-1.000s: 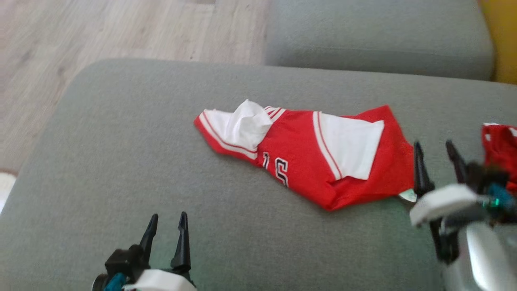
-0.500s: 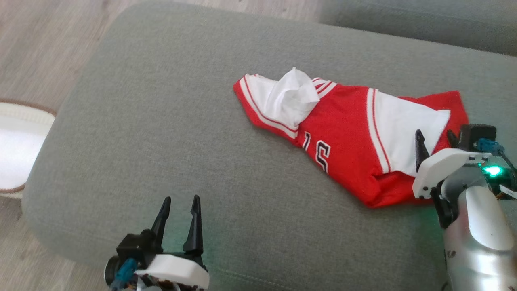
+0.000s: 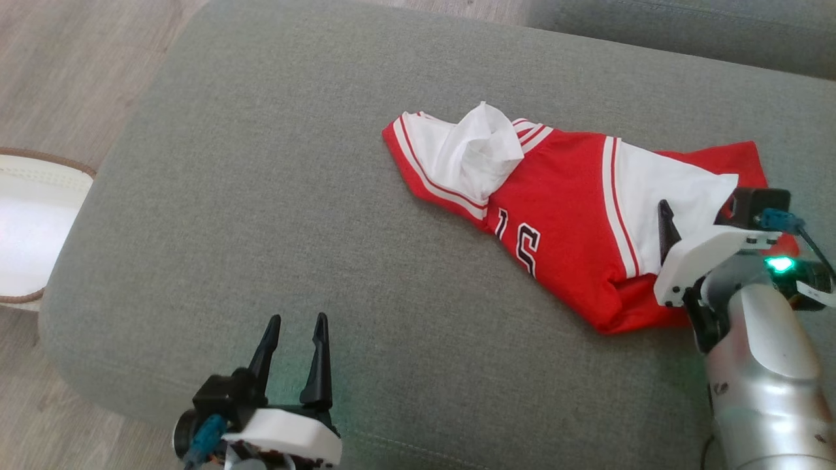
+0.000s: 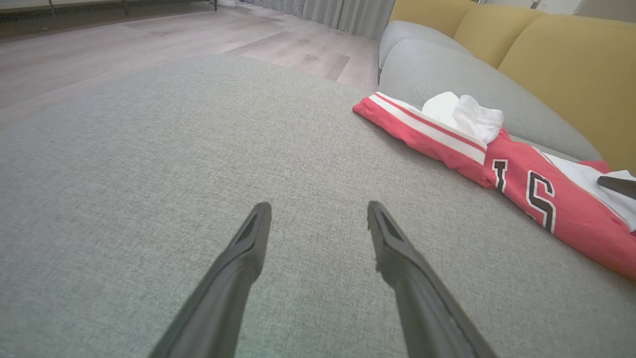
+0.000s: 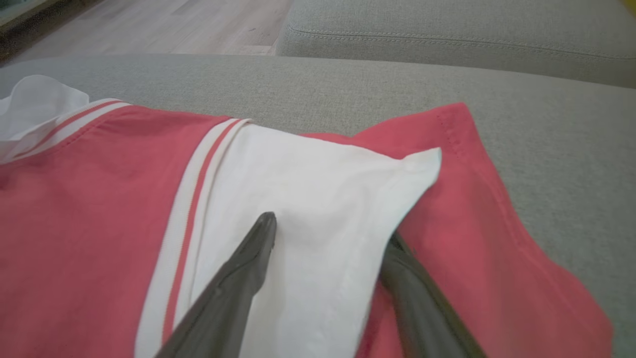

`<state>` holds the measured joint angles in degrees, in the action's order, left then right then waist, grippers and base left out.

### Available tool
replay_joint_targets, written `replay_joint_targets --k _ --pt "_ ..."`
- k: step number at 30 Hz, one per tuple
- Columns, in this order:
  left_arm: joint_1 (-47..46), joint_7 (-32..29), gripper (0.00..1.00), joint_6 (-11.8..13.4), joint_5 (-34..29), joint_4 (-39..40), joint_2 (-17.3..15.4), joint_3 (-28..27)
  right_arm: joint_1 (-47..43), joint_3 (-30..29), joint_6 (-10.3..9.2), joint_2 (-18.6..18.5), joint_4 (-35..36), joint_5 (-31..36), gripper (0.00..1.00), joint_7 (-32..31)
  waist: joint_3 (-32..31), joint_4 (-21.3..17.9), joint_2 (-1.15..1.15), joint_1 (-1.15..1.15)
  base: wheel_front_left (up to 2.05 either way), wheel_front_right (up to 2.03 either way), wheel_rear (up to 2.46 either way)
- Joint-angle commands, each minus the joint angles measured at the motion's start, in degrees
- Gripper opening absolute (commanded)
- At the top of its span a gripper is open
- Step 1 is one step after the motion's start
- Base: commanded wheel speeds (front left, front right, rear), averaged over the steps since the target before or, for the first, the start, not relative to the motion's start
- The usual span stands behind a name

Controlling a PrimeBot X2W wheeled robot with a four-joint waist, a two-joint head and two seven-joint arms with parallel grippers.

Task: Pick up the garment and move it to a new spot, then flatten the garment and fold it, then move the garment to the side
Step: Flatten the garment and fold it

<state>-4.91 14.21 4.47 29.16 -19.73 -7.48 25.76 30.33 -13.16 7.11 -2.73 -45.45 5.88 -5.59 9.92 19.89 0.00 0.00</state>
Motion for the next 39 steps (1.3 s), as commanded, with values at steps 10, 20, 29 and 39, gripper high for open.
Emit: replay_joint_targets --k 10,20,29,39 --pt "-2.8 0.7 1.00 -0.3 -0.8 1.1 -0.1 -2.0 5.4 3.9 0.37 -0.2 -1.3 -1.6 0.00 3.5 0.5 -0.5 0.00 0.00 0.00 0.00 0.00" --pt "-2.6 0.7 1.00 -0.2 -0.7 0.7 -0.7 -2.1 7.0 12.9 0.37 -0.2 0.4 -6.9 0.00 8.3 -2.3 -1.2 0.00 0.00 0.00 0.00 0.00" --pt "-2.1 0.6 1.00 0.1 -0.5 1.3 -1.3 -2.1 4.1 31.9 0.37 -0.2 9.3 -17.3 0.00 7.6 -4.7 0.7 0.00 0.00 0.00 0.00 0.00" --pt "-1.7 0.5 1.00 0.4 0.1 2.2 -1.2 -2.1 0.2 49.7 0.37 -0.1 13.8 -24.6 0.00 4.1 -3.9 4.6 0.00 0.00 0.00 0.00 0.00"
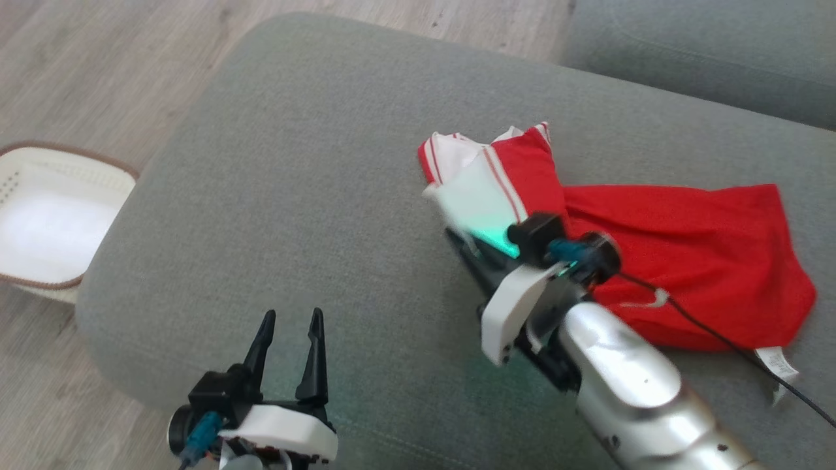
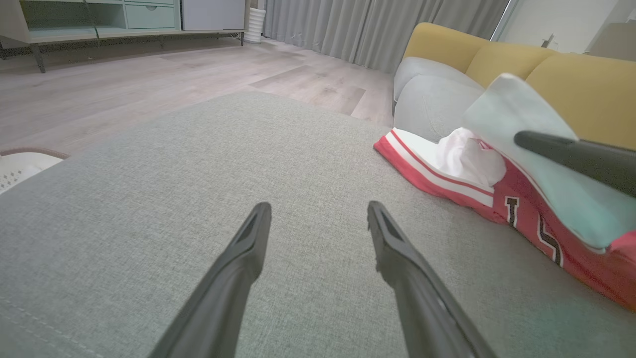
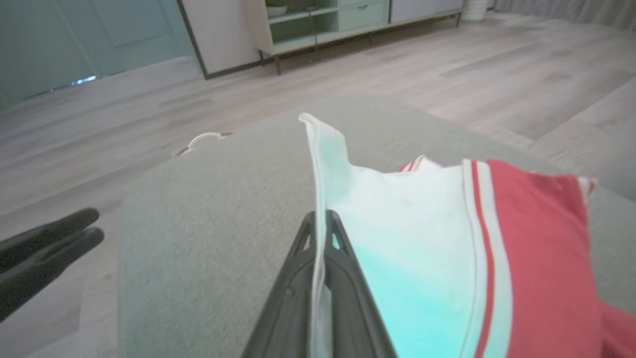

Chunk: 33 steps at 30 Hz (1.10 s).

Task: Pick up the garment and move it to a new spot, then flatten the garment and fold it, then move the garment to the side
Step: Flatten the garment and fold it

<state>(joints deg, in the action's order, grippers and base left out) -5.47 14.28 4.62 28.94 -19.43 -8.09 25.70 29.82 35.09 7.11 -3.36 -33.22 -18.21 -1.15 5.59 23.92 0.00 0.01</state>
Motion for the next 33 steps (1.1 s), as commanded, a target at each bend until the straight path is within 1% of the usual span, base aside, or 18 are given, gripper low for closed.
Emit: replay_joint_targets --k 1,3,6,7,8,9,10,16,20,22,26,33 --pt "-1.2 0.5 1.00 0.3 0.3 1.9 -0.5 -2.0 0.5 2.9 0.37 0.5 1.2 -0.6 0.00 -0.4 0.7 0.9 0.00 -0.01 0.00 0.00 0.00" --pt "-1.4 0.5 1.00 0.3 0.4 1.9 -0.2 -2.0 0.5 6.4 0.37 0.5 -0.4 0.3 0.00 0.2 1.4 1.4 0.00 -0.01 0.00 0.00 0.00" --pt "-1.4 0.6 1.00 0.3 0.4 1.9 0.0 -2.4 0.6 8.8 0.37 0.5 -1.7 1.6 0.00 1.1 1.9 1.2 0.00 -0.01 0.00 0.00 0.00" --pt "-1.4 0.6 1.00 0.4 0.4 1.9 0.0 -2.5 0.5 9.5 0.37 0.5 -2.0 1.8 0.18 1.2 2.0 1.0 0.00 -0.01 0.00 0.00 0.00" --pt "-1.3 0.6 1.00 0.4 0.4 1.9 0.0 -2.6 0.4 10.0 0.37 0.5 -2.2 1.8 0.39 1.2 2.0 0.8 0.00 -0.01 0.00 0.00 0.00" --pt "-1.3 0.6 1.00 0.4 0.4 1.9 0.0 -2.7 0.3 10.6 0.37 0.5 -2.3 1.9 0.71 1.2 2.0 0.4 0.00 -0.01 0.00 0.00 0.00" --pt "-1.3 0.6 1.00 0.4 0.3 1.9 0.0 -2.8 0.2 11.1 0.37 0.5 -2.2 2.0 1.00 1.4 1.9 0.0 0.00 -0.01 0.00 0.00 0.00" --pt "-1.1 0.7 1.00 0.3 0.1 1.8 -0.1 -3.0 -0.8 11.8 0.37 0.5 -0.2 1.0 1.00 3.1 0.9 -2.6 0.00 -0.01 0.00 0.00 0.00" --pt "-0.9 0.7 1.00 0.3 -0.1 1.9 -0.4 -3.0 -1.6 9.8 0.37 0.5 2.0 0.6 1.00 4.8 -0.3 -5.3 0.00 -0.01 0.00 0.00 0.00" --pt "-0.8 0.7 1.00 0.4 -0.2 1.9 -0.6 -3.0 -2.2 7.7 0.37 0.5 3.0 0.6 1.00 5.7 -1.0 -6.6 0.00 -0.01 0.00 0.00 0.00" --pt "-0.4 0.6 1.00 0.5 -0.1 2.1 -1.1 -3.1 -4.1 1.1 0.37 0.5 4.2 1.7 1.00 7.2 -2.4 -9.4 0.00 -0.01 0.00 0.00 0.00" --pt "1.2 -0.3 1.00 1.0 -0.1 3.0 -2.1 -2.7 -10.5 -15.8 0.37 0.5 4.3 6.4 1.00 8.4 -5.0 -13.7 0.00 -0.01 0.00 0.00 0.00"
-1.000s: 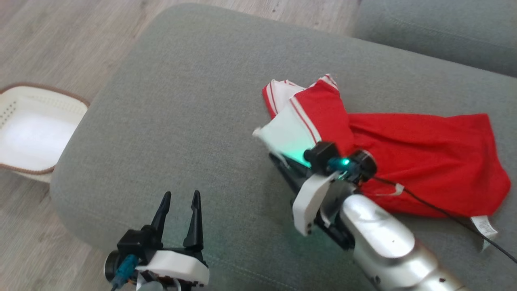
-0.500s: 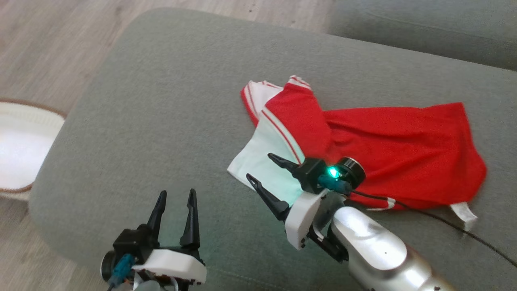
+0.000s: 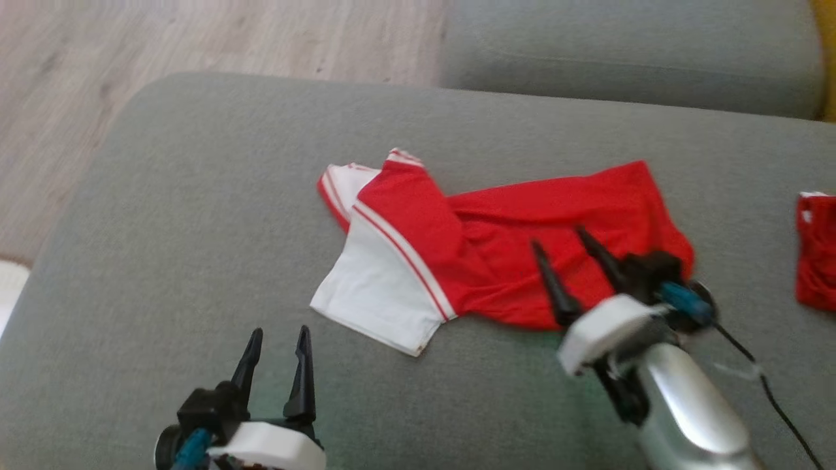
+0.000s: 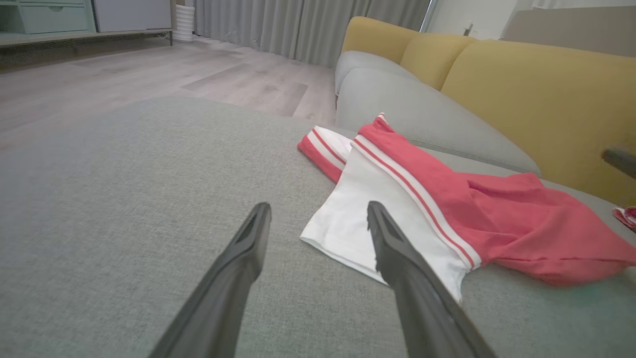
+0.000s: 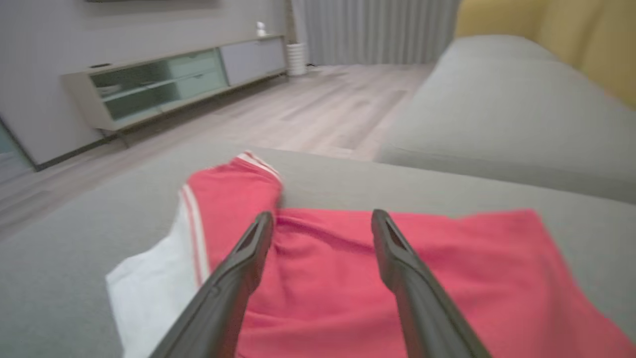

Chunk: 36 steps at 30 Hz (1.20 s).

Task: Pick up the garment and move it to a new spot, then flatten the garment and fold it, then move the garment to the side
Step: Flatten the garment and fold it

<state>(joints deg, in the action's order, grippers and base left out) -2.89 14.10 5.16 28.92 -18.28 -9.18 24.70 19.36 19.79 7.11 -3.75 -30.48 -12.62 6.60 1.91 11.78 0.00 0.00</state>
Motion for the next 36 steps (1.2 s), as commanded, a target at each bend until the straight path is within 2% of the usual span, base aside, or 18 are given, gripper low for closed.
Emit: replay_joint_targets --k 1,7,12,25,31,36 --pt "-1.2 -0.2 1.00 0.5 -0.1 2.0 -1.1 -1.6 -1.0 -2.8 0.37 0.9 1.5 1.7 1.00 0.5 -1.5 -2.1 0.00 0.00 0.00 0.00 0.00" --pt "-0.2 -0.9 1.00 0.8 0.1 2.8 -1.5 -1.1 -6.1 -14.4 0.37 0.9 1.3 5.7 1.00 -0.5 -2.2 -3.7 0.00 0.00 0.00 0.00 0.00" --pt "0.3 -1.2 1.00 1.1 0.2 3.4 -1.8 -0.9 -8.4 -20.6 0.37 0.9 0.4 7.4 1.00 -1.2 -2.4 -4.1 0.00 0.00 0.00 0.00 0.00" --pt "0.1 -1.9 1.00 1.4 -0.1 5.4 -2.4 0.0 -3.0 -27.7 0.37 0.9 -7.2 9.7 1.00 -2.8 -0.7 -2.4 0.00 0.00 0.00 0.00 0.00" --pt "-1.0 -1.9 1.00 1.6 -0.3 6.3 -2.4 0.2 2.7 -34.1 0.37 0.9 -13.5 14.3 1.00 -4.8 1.9 -0.4 0.00 0.00 0.00 0.00 0.00" --pt "-1.3 -1.7 1.00 1.8 -0.3 6.4 -2.4 0.1 6.1 -36.5 0.37 0.9 -19.3 15.6 1.00 -6.3 3.1 0.9 0.00 0.00 0.00 0.00 0.00"
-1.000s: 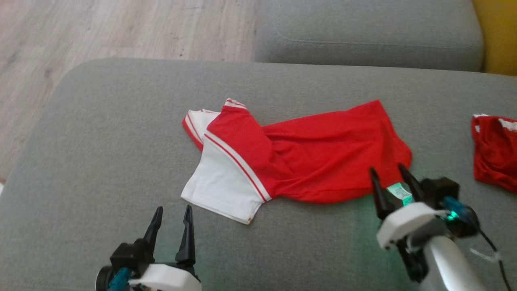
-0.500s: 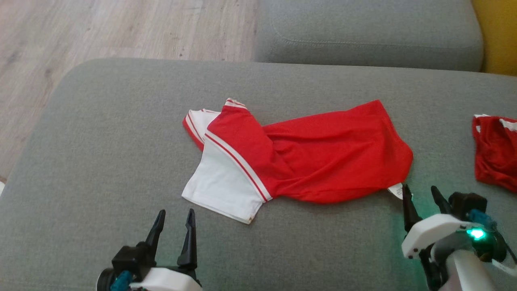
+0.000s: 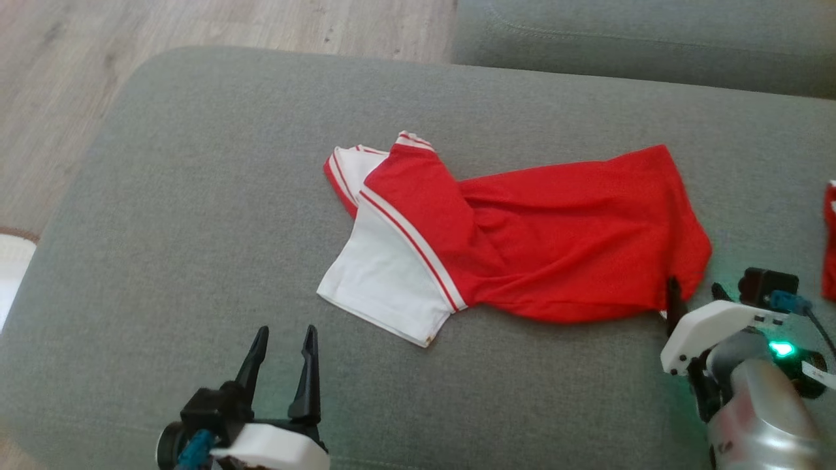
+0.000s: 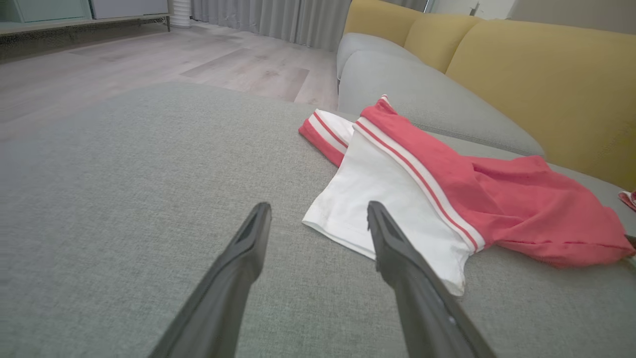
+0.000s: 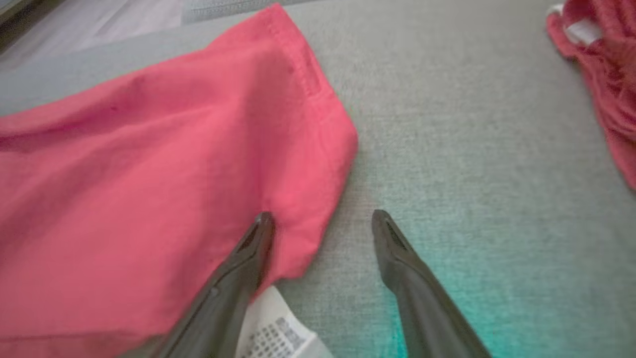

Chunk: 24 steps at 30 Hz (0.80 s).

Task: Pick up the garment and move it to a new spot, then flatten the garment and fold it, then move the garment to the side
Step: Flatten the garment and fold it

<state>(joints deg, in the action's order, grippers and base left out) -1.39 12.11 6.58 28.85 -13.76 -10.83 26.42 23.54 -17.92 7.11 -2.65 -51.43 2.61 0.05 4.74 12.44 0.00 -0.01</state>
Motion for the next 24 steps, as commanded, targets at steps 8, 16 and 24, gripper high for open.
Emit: replay_joint_targets --k 8,16,24 --pt "-3.3 0.7 1.00 0.6 0.0 1.8 -0.9 -1.8 6.4 3.2 0.37 -0.2 -4.4 -0.9 0.01 2.4 0.8 1.2 0.00 0.01 0.00 0.00 0.00" --pt "-3.4 0.9 1.00 0.6 0.3 1.4 -1.0 -1.8 11.3 9.0 0.37 -0.2 -2.8 3.3 0.00 7.8 0.4 1.2 0.00 0.01 0.00 0.00 0.00" --pt "-3.6 1.0 1.00 0.7 0.6 1.2 -0.9 -1.6 11.8 28.9 0.37 -0.2 -2.2 -0.7 0.00 5.6 0.4 1.6 0.00 0.01 0.00 0.00 0.00"
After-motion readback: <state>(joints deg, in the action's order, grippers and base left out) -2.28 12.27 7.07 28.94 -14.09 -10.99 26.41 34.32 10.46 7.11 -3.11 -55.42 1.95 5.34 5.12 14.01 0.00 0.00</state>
